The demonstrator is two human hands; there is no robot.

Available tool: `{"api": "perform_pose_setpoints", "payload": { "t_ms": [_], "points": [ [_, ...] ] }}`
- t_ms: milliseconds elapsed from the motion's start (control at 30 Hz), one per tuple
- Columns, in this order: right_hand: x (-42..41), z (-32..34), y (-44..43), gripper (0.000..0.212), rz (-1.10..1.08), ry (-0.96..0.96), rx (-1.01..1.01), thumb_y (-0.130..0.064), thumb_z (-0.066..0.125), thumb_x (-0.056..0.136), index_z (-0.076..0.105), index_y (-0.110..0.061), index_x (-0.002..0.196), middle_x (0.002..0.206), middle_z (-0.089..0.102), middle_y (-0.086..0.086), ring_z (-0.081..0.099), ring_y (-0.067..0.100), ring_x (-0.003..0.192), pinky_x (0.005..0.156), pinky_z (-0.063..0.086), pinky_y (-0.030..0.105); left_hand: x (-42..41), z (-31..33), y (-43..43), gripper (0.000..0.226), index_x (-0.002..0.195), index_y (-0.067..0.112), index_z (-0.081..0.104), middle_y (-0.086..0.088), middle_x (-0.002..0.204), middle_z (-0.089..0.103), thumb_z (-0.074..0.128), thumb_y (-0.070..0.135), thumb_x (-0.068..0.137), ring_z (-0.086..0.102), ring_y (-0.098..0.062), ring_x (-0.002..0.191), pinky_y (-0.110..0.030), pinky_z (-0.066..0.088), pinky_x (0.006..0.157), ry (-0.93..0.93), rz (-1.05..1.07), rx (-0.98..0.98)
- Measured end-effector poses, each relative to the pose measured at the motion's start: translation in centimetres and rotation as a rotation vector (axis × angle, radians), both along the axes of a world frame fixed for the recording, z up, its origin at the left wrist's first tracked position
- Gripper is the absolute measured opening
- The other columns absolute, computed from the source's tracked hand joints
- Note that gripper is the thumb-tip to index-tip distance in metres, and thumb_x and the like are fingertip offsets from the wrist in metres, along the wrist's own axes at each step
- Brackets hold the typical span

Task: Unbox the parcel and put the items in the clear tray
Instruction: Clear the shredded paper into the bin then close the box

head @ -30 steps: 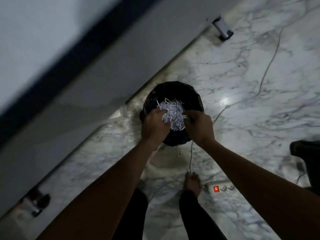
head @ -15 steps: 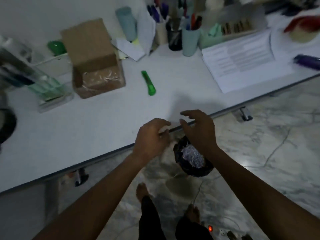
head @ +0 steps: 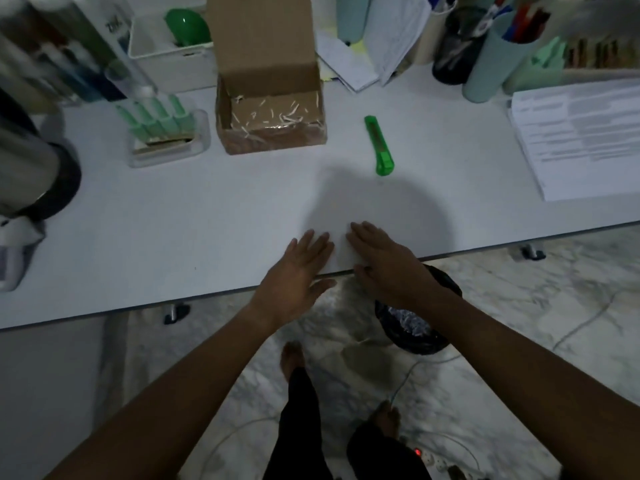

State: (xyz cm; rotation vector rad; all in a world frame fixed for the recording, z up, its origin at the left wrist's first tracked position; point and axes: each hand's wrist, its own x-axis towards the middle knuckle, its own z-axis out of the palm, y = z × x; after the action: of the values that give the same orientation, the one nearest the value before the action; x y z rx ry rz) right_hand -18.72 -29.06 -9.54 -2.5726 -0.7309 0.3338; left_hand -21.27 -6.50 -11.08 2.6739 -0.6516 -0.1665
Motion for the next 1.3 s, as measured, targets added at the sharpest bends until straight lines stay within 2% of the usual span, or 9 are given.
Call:
{"api": "perform_pose_setpoints", "payload": {
  "t_ms": [233, 333, 533, 700, 833, 967, 1067, 1200, 1300],
  "points": [
    [-1.4, 0.2, 0.3, 0.056, 0.157, -0.094, -0.168, -0.002, 0.043, 0.098, 0.027, -0.003, 0.152, 0.16, 0.021, 0.016, 0.021, 0.029, 0.149, 0.119, 0.028, 0.039, -1.0, -0.9, -0.3, 0.051, 0.125, -0.001, 0.065, -0.018, 0.131, 0.063, 0.079, -0.006, 0.076, 0.059, -0.041, 0.121, -0.053, 0.056, 0.09, -0.298, -0.073, -0.052],
    [-2.1, 0.4, -0.1, 0.051, 0.166, -0.237, -0.079, 0.01, 0.068, 0.078, 0.06, 0.006, 0.128, 0.135, 0.057, 0.025, 0.059, 0.039, 0.122, 0.087, 0.058, 0.05, -1.3, -0.7, -0.6, 0.053, 0.117, -0.001, 0.07, -0.019, 0.124, 0.067, 0.078, -0.016, 0.066, 0.065, -0.038, 0.113, -0.051, 0.059, 0.084, -0.332, -0.056, -0.085],
    [-1.4, 0.9, -0.3, 0.037, 0.171, -0.398, 0.034, 0.007, 0.085, 0.056, 0.077, -0.003, 0.091, 0.097, 0.076, 0.014, 0.075, 0.029, 0.08, 0.061, 0.062, 0.038, -1.3, -0.3, -0.4, 0.035, 0.101, 0.002, 0.077, -0.016, 0.11, 0.074, 0.084, -0.009, 0.068, 0.072, -0.033, 0.1, -0.047, 0.062, 0.076, -0.35, -0.057, -0.168],
    [-1.1, 1.1, -0.7, 0.037, 0.187, -0.356, 0.079, 0.011, 0.08, 0.056, 0.077, -0.004, 0.089, 0.09, 0.076, 0.012, 0.073, 0.029, 0.072, 0.058, 0.06, 0.036, -1.2, 0.7, -0.7, 0.032, 0.091, 0.003, 0.079, -0.014, 0.095, 0.077, 0.088, -0.008, 0.062, 0.075, -0.03, 0.085, -0.043, 0.063, 0.065, -0.278, -0.025, -0.268],
    [-0.4, 1.3, -1.9, 0.037, 0.147, -0.319, 0.001, 0.012, 0.081, 0.057, 0.075, -0.001, 0.09, 0.088, 0.074, 0.016, 0.071, 0.031, 0.074, 0.062, 0.057, 0.035, -1.1, 1.3, -0.8, 0.013, 0.092, 0.005, 0.079, -0.008, 0.087, 0.078, 0.077, -0.001, 0.08, 0.075, -0.024, 0.077, -0.032, 0.061, 0.071, -0.114, 0.08, -0.323],
    [1.5, 1.4, -3.7, 0.023, -0.249, -0.218, 0.142, -0.003, 0.069, 0.085, 0.072, -0.01, 0.107, 0.09, 0.076, 0.011, 0.072, 0.026, 0.079, 0.076, 0.058, 0.034, -0.7, 1.8, -1.0, 0.01, 0.088, 0.012, 0.081, 0.001, 0.089, 0.078, 0.077, 0.006, 0.082, 0.073, -0.008, 0.079, -0.017, 0.056, 0.081, 0.002, 0.236, -0.385],
    [3.4, 1.6, -4.5, 0.017, -0.545, -0.185, 0.33, -0.009, 0.069, 0.085, 0.076, -0.014, 0.1, 0.09, 0.077, 0.003, 0.072, 0.014, 0.08, 0.085, 0.056, 0.026, 0.7, 2.3, -1.7, 0.01, 0.085, 0.018, 0.08, 0.008, 0.082, 0.077, 0.081, 0.011, 0.078, 0.071, 0.003, 0.074, -0.011, 0.055, 0.076, 0.108, 0.39, -0.526],
    [7.3, 1.5, -3.3, 0.017, -0.562, -0.171, 0.28, -0.013, 0.067, 0.088, 0.078, -0.014, 0.101, 0.101, 0.077, 0.005, 0.071, 0.015, 0.092, 0.091, 0.045, 0.016, 5.5, 2.7, -2.9, 0.009, 0.091, 0.013, 0.08, 0.0, 0.089, 0.078, 0.077, 0.011, 0.083, 0.073, -0.006, 0.08, -0.025, 0.059, 0.084, -0.074, 0.411, -0.512],
    [10.2, 0.8, -2.1, 0.022, -0.528, -0.204, 0.2, -0.015, 0.061, 0.093, 0.076, -0.014, 0.108, 0.105, 0.075, 0.009, 0.07, 0.021, 0.094, 0.088, 0.047, 0.022, 9.6, 2.6, -3.8, 0.014, 0.098, 0.01, 0.079, -0.005, 0.097, 0.078, 0.071, 0.009, 0.088, 0.075, -0.017, 0.085, -0.032, 0.058, 0.087, -0.237, 0.367, -0.411]
  ]
}}
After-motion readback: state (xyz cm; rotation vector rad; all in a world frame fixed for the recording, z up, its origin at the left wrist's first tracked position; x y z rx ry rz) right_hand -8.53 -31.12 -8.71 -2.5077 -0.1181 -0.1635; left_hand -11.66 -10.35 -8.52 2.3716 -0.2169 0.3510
